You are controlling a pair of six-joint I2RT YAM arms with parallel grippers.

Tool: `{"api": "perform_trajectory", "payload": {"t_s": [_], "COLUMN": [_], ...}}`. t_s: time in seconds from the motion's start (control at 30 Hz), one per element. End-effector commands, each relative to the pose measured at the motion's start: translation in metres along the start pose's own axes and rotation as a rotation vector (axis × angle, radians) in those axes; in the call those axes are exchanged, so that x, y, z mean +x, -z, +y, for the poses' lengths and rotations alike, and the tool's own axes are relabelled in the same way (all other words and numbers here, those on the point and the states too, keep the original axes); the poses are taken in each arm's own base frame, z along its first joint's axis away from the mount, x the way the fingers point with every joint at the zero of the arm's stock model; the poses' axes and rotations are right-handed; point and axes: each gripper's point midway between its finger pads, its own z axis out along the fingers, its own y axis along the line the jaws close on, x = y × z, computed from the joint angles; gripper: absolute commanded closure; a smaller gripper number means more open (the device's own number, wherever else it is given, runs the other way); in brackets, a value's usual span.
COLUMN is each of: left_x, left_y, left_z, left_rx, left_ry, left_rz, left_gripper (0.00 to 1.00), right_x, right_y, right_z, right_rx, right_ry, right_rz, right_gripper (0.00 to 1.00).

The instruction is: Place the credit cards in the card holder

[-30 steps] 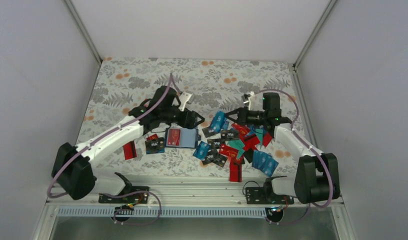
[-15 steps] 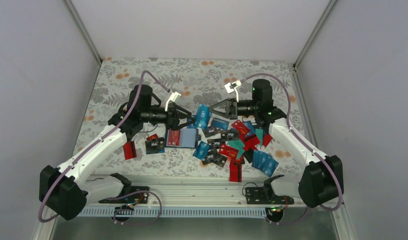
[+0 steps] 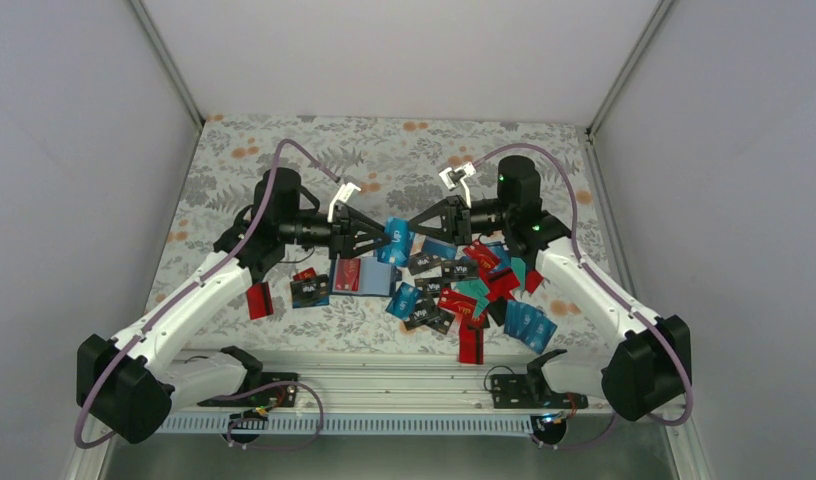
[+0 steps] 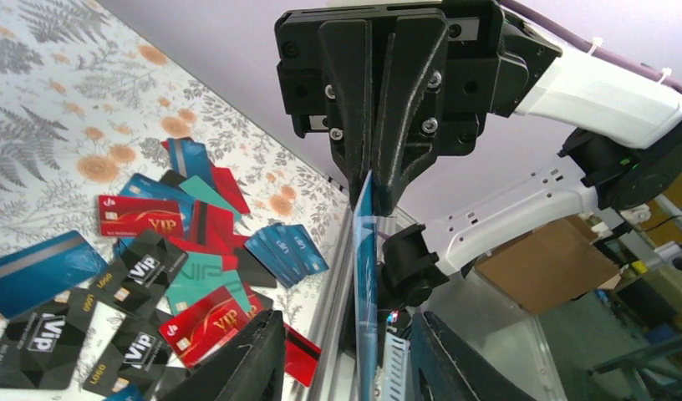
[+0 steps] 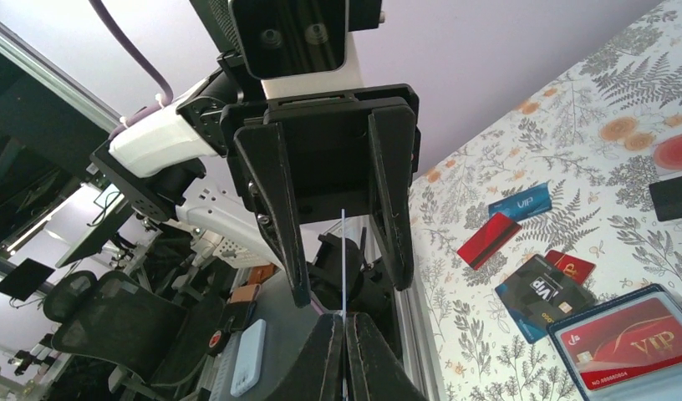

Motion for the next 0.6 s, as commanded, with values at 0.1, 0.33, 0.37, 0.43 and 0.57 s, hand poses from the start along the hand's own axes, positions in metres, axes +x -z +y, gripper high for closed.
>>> {"api": "perform_trajectory", "payload": {"t_s": [0.1,0.33,0.37,0.43,0.57], "left_x": [-0.003,0.0,0.0,0.001,0.001], "left_y": [0.004,0.002,0.002,0.002,0.003], "left_z": [-0.004,0.001,0.001,0.002,0.01], "left_rx": [0.001,-0.015,-0.015,-0.019,-0.06], "left_ry": [-0.029,-0.014,-0.014,-0.012,0.011], "left_rz": [-0.018,-0.011,-0.009,-0.011,-0.015], "left_gripper": [0.72,0.84,0.87,0.95,0.98], "right_x": [-0.008,-0.011,-0.01,-0.01,-0.01], "right_y": [-0.001,-0.002,-0.002,-0.002,-0.003], "right_z": [0.021,0.02,0.019,0.019,0.012], "right_rx": [-0.04,-0.032,-0.03,-0.031,-0.01], "right_ry": [0.085,0.09,0.086,0.081,0.055], "right_rz": [0.004,0.005,0.006,0.008,0.012], "right_gripper": [0.96,0.96,0.96,0.96,0.95]}}
